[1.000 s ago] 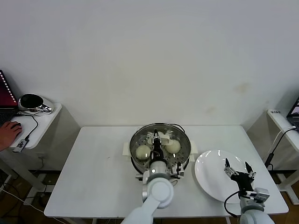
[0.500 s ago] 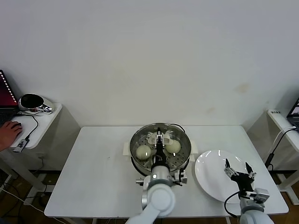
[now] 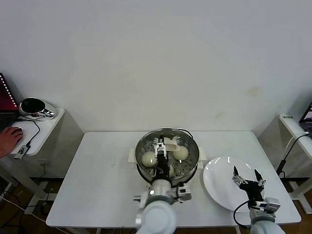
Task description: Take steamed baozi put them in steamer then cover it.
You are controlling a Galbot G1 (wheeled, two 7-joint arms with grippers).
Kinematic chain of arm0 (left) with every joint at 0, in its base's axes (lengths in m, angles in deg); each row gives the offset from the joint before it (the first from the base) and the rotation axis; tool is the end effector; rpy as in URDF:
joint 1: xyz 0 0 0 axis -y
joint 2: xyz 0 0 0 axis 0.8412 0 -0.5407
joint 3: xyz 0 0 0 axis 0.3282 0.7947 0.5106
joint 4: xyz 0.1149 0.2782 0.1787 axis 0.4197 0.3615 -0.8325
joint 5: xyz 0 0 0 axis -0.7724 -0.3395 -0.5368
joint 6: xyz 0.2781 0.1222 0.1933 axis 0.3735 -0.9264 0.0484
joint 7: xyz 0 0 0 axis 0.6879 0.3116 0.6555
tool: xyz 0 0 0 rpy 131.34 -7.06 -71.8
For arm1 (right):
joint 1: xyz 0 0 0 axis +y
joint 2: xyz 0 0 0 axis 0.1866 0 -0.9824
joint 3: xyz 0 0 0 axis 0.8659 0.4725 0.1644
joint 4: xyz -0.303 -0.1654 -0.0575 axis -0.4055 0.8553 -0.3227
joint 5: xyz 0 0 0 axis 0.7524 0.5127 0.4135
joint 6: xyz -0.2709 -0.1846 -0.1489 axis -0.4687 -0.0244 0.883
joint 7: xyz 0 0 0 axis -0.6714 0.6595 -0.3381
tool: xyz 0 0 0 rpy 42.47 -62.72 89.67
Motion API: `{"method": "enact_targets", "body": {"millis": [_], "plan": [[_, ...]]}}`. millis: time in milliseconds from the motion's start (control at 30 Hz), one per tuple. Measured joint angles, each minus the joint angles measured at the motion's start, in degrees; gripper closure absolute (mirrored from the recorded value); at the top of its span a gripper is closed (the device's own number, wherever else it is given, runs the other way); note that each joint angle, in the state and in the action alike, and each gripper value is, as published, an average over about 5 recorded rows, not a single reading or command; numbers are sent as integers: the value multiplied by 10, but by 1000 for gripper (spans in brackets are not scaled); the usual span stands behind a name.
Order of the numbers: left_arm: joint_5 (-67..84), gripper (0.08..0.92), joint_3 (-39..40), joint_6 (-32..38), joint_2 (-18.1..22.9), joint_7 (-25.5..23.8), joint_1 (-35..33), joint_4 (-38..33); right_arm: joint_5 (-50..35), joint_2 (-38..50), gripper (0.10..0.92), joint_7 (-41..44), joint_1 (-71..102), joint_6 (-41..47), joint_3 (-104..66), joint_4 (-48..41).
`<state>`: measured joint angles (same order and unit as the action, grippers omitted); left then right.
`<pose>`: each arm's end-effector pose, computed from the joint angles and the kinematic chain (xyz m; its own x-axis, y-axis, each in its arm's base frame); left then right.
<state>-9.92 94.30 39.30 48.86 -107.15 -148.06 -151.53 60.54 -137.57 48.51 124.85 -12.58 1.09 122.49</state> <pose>0.2450 -0.2008 -0.2183 -0.9916 0.0591 0.1152 0.1262 0.2412 0.9622 0.2170 -0.1353 -0.3388 -0.9710 0.1631 0.1749 0.1784 0.9811 0.0755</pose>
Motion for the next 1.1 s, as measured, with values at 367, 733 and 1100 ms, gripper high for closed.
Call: {"method": "enact_targets", "body": {"millis": [367, 733, 1100], "plan": [[276, 177, -136, 2, -25, 88, -82, -132, 7, -4, 203, 25, 37, -7, 17, 31], [573, 177, -336, 172, -19, 172, -231, -147, 21, -1, 203, 34, 83, -19, 32, 58], [684, 177, -392, 288, 4, 207, -365, -141, 45, -3, 203, 38, 136, -8, 37, 93]]}}
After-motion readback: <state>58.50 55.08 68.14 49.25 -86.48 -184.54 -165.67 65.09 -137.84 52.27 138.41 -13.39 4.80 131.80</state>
